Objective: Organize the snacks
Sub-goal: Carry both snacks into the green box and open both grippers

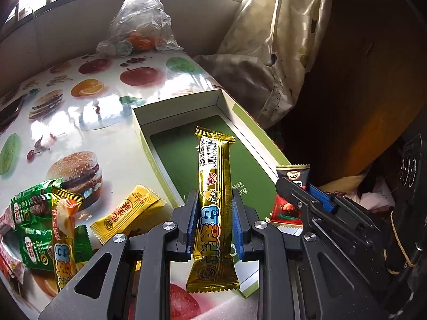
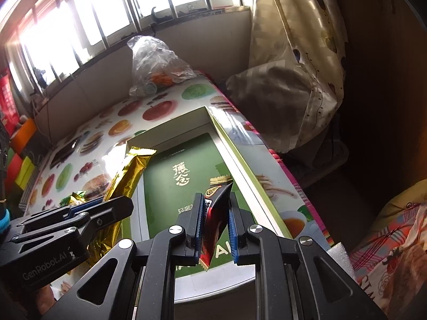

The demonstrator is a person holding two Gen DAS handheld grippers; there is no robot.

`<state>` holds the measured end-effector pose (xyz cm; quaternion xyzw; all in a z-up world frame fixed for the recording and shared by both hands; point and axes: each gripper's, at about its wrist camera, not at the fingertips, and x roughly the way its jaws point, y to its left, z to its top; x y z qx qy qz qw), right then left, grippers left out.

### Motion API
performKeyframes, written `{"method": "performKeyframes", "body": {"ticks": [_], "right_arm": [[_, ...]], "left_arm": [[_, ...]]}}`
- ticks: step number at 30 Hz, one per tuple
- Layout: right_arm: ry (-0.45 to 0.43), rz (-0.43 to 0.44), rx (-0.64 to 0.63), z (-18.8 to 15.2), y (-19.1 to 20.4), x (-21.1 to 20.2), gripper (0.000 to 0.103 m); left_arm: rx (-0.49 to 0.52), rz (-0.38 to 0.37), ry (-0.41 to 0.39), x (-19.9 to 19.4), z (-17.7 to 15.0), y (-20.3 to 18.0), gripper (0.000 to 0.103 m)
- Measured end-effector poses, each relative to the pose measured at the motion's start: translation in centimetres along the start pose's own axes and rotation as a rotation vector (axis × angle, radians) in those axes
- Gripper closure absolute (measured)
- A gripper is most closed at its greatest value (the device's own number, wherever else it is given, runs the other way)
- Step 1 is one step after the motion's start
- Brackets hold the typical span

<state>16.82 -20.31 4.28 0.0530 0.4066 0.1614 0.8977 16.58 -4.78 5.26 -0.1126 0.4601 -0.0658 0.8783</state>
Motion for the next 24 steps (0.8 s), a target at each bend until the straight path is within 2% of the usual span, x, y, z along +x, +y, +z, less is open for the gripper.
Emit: {"method": "performKeyframes", "body": {"ticks": [11, 21, 24], "right_arm": [[0.052, 0.004, -0.01, -0.3, -0.5, 2.0, 0.087], [0.057, 0.0, -0.002, -0.5, -1.0, 2.3, 0.087], [0.06, 0.003, -0.002, -0.5, -1.0, 2.3, 0.083]], "left_arm": [[-0.005, 0.012, 0.046, 1.7, -0.5, -0.3, 0.079], [-0.016, 0.008, 0.064, 2.5, -0.5, -0.2, 0.079], [-0.019, -0.004, 0.063, 2.6, -0.5, 0.0, 0.079]]}}
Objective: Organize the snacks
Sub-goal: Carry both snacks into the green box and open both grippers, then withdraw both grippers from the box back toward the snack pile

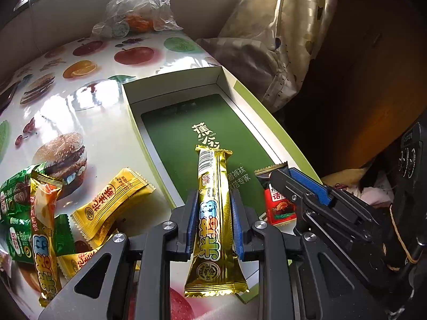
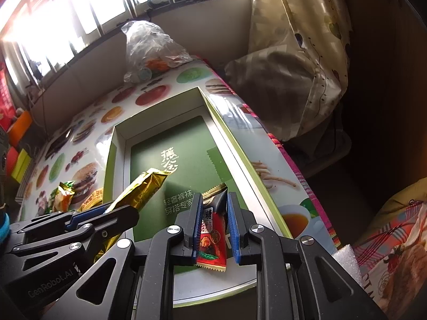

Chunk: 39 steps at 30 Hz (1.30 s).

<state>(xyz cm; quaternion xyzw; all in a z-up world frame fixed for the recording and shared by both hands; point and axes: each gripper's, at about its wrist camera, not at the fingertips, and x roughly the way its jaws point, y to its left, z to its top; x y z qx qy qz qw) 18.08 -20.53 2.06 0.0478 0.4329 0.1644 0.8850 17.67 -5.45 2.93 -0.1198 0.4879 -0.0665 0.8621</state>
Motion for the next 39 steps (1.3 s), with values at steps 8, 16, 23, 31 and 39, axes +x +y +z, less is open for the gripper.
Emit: {"method": "performKeyframes", "body": {"ticks": [8, 16, 23, 31, 39], "right_arm": [[-0.009, -0.01, 0.01, -0.2, 0.0, -0.6, 0.076], [-0.034, -0.041, 0.019, -0.3, -0.4, -2.1, 0.075], [-0.047, -0.056, 0.042, -0.7, -0.9, -3.2, 0.075], [-0.061, -0.05, 0.051, -1.2, -0.9, -4.4, 0.075], [-0.093, -0.033, 0.041, -1.7, 0.3, -5.8, 0.074]], "left_arm": [[-0.021, -0.049, 0.01, -0.2, -0.3, 0.3, 0.077], [-0.03, -0.08, 0.012, -0.8, -0.6, -0.2, 0.076], [-0.024, -0.101, 0.015, -1.4, -1.0, -0.9, 0.076], [-0.007, -0.08, -0.017, -2.6, -1.7, -1.2, 0.076], [0.022, -0.027, -0.063, -4.6, -2.8, -1.0, 0.076]]}}
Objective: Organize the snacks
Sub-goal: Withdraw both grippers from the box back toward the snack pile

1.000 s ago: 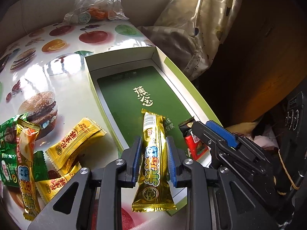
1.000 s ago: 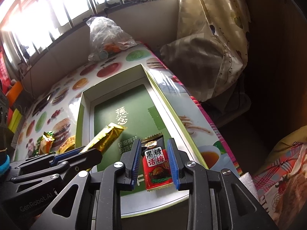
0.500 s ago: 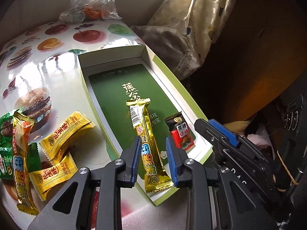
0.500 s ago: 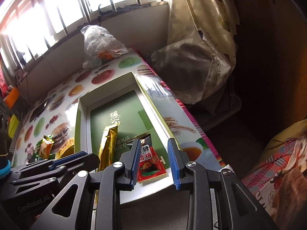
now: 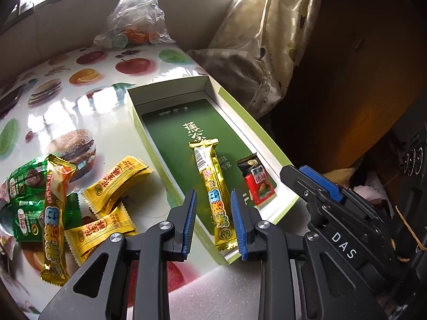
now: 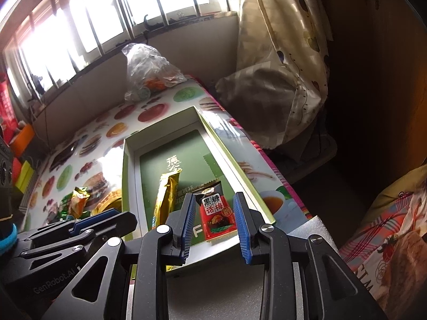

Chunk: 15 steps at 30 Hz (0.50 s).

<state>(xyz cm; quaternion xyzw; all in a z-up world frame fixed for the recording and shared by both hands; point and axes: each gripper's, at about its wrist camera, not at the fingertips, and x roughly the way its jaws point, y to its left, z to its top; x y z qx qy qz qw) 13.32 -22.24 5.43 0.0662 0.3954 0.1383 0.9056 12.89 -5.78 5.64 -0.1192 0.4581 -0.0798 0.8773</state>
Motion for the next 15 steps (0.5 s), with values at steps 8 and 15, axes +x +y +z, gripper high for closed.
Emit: {"method": "performKeyframes", "body": {"ticks": [8, 15], "right_arm": [[-0.021, 0.025, -0.018, -1.0, 1.7, -1.3, 0.069], [-0.03, 0.054, -0.046, -2.1, 3.7, -1.9, 0.065]], "left_arm": [[0.007, 0.075, -0.037, -2.0, -1.5, 1.2, 0.076], [-0.01, 0.114, -0.079, -3.9, -2.9, 2.9, 0.075]]}}
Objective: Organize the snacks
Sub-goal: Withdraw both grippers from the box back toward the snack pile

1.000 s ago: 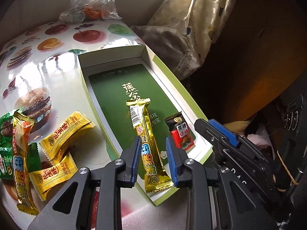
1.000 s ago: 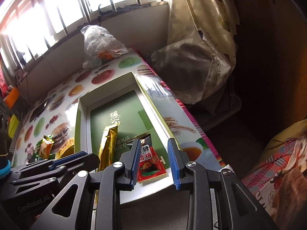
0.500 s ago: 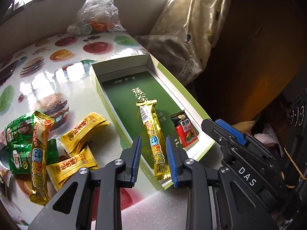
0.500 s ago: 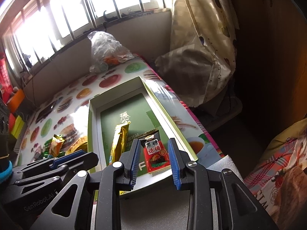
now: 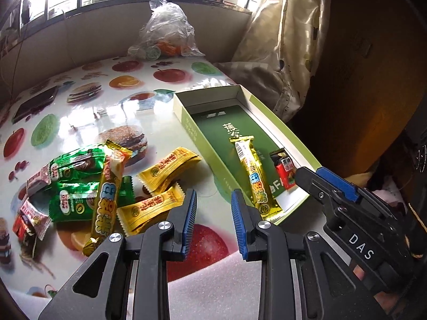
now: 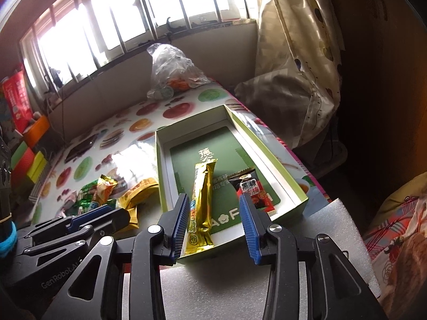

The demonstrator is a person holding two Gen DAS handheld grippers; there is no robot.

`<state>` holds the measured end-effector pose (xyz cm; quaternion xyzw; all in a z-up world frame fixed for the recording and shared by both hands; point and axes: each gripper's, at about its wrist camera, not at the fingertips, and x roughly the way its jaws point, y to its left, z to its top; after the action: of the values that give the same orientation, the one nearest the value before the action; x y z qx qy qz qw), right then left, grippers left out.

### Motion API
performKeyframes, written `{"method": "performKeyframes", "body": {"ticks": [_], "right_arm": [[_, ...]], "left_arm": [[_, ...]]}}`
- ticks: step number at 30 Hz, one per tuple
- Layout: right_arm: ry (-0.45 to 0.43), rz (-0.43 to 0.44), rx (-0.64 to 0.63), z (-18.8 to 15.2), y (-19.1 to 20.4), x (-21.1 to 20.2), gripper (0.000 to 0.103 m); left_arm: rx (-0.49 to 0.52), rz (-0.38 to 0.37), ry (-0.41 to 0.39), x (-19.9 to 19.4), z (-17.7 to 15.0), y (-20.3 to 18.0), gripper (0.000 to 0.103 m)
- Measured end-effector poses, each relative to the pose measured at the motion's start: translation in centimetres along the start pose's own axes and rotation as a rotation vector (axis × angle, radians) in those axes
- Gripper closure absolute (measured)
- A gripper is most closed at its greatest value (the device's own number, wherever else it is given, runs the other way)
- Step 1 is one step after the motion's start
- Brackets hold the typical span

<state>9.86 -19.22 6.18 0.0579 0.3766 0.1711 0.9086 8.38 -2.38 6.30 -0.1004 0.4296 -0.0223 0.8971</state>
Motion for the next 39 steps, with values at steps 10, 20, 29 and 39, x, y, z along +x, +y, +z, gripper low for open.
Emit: {"method": "performKeyframes", "body": {"ticks": [10, 20, 29, 39], "right_arm": [[0.013, 0.042, -0.047, -1.1, 3.1, 0.2, 0.064], [0.029, 0.078, -0.104, -1.8, 6.1, 0.8, 0.063], [0.066, 0.109, -0.156, -2.3, 8.3, 2.6, 0.062], [0.14, 0.143, -0.186, -2.9, 11.0, 5.6, 0.054]], "left_arm": [[-0.005, 0.067, -0.051, -2.0, -1.5, 2.2, 0.064], [-0.046, 0.095, -0.066, -2.9, -2.3, 4.4, 0.064], [-0.145, 0.124, -0.07, -3.4, -3.4, 9.2, 0.064], [-0.223, 0.147, -0.072, -3.3, -4.1, 12.7, 0.064]]}}
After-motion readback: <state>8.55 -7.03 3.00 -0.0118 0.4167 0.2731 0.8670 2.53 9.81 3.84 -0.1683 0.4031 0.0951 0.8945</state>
